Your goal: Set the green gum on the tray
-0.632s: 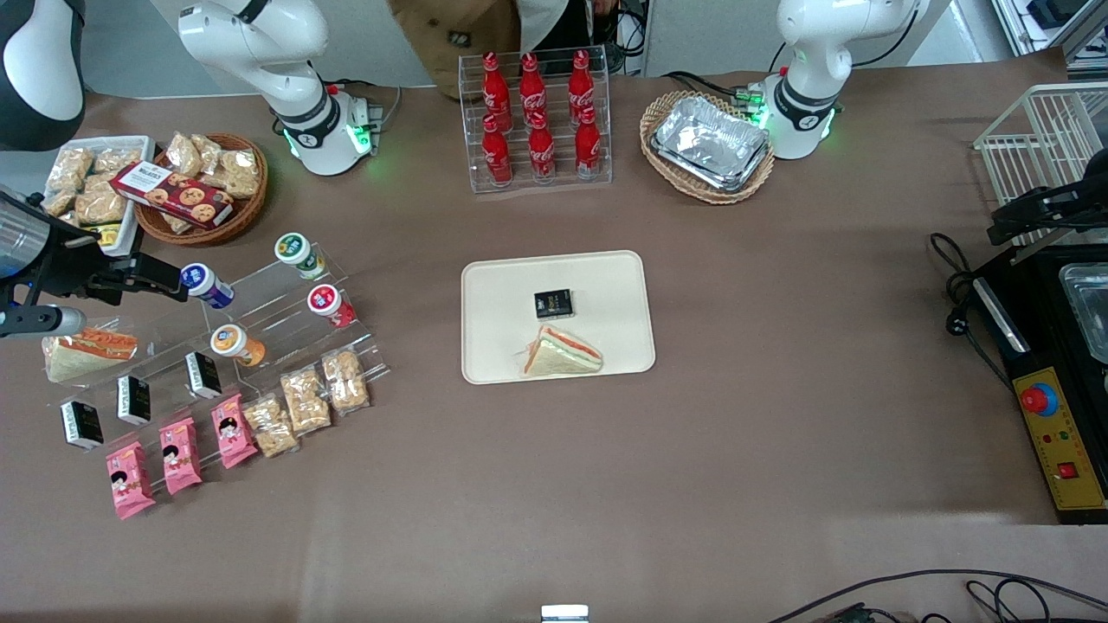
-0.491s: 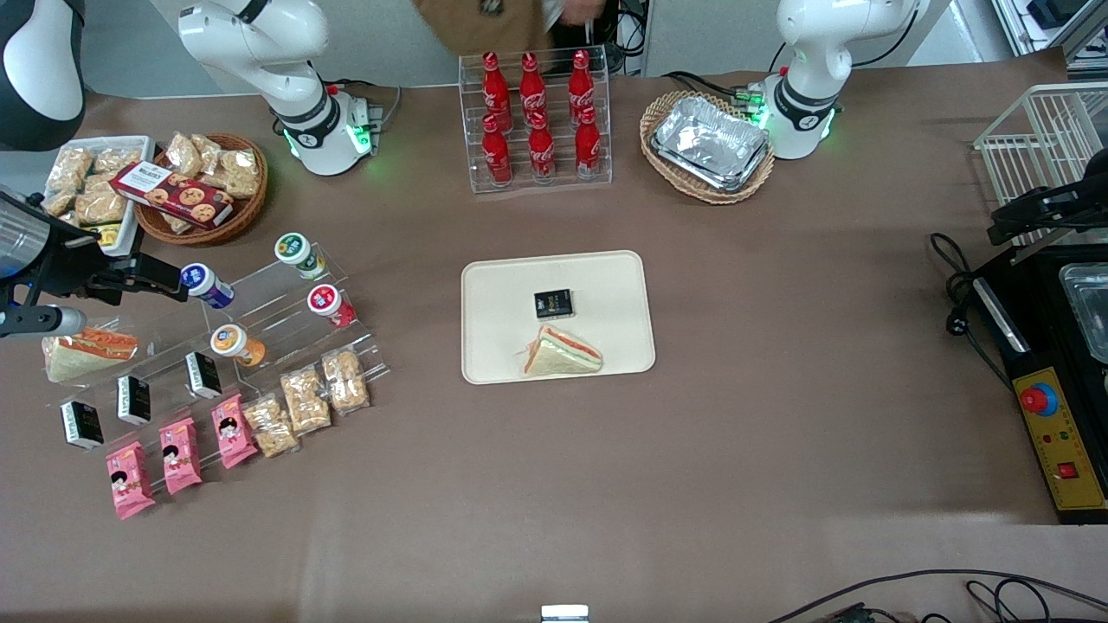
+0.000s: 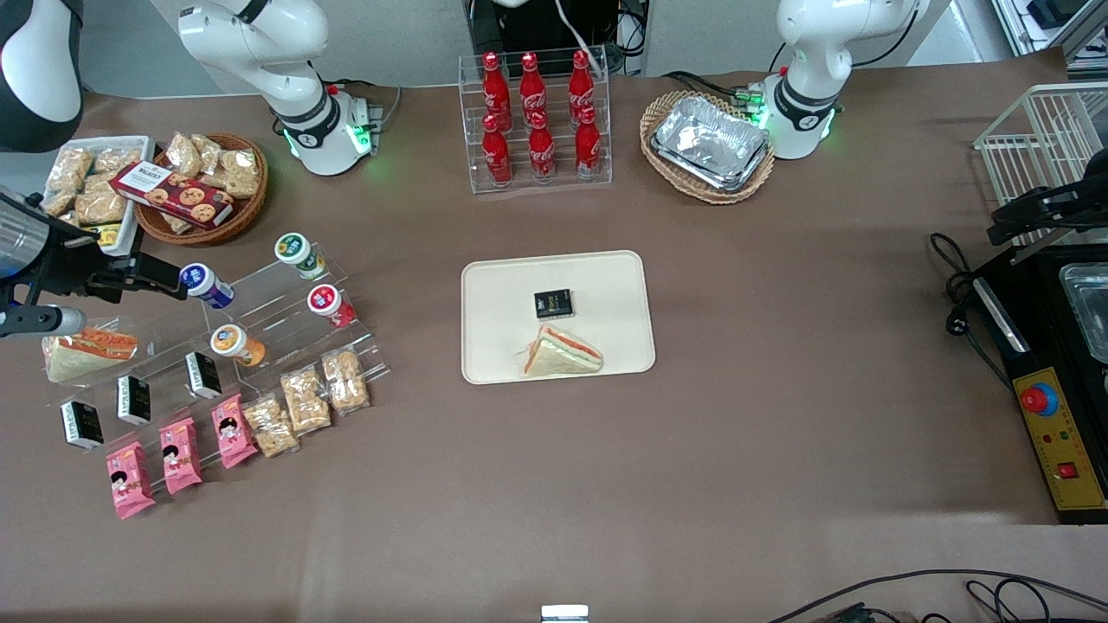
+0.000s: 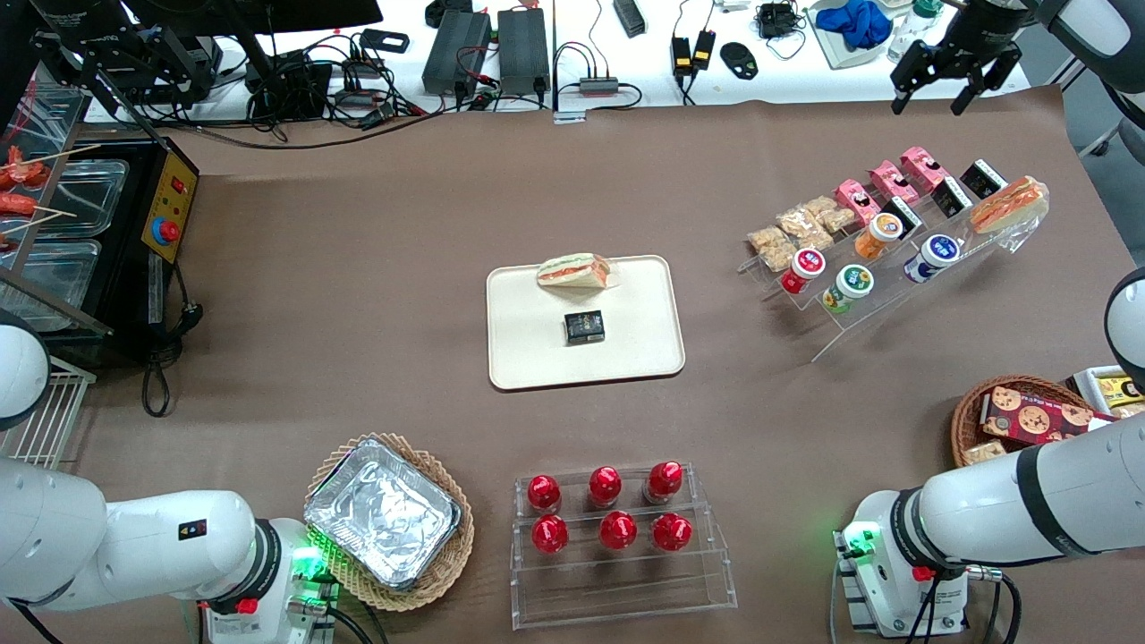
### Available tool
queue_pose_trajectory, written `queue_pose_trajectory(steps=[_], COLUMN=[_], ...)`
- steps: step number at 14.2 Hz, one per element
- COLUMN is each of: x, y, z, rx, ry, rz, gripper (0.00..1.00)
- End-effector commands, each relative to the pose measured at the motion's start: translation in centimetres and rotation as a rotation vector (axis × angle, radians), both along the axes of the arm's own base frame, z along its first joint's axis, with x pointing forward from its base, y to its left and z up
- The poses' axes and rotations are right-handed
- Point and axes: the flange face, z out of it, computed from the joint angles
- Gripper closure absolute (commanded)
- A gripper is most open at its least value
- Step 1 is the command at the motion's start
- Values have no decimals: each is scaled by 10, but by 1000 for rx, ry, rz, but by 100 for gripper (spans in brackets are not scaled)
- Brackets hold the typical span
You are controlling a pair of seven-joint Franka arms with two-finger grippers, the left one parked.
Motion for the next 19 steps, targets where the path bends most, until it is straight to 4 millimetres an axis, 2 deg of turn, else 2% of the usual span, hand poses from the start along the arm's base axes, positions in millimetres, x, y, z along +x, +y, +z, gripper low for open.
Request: queue_pose_trajectory(steps=[1,6,9,10,13,16,19], x=[-28,-90,-116,-120,-122,-129,-135], y=[-2,5,27,38,55,56,64], z=[-4,-37,-67,-79,-110,-144,-164], rx=[11,18,12,10,8,3,3], ry=[62,-25,-54,-60,-49,-60,-66], rz=[-1,-2,-25,-20,12,13,26], gripper=[0,0,0,0,0,0,0])
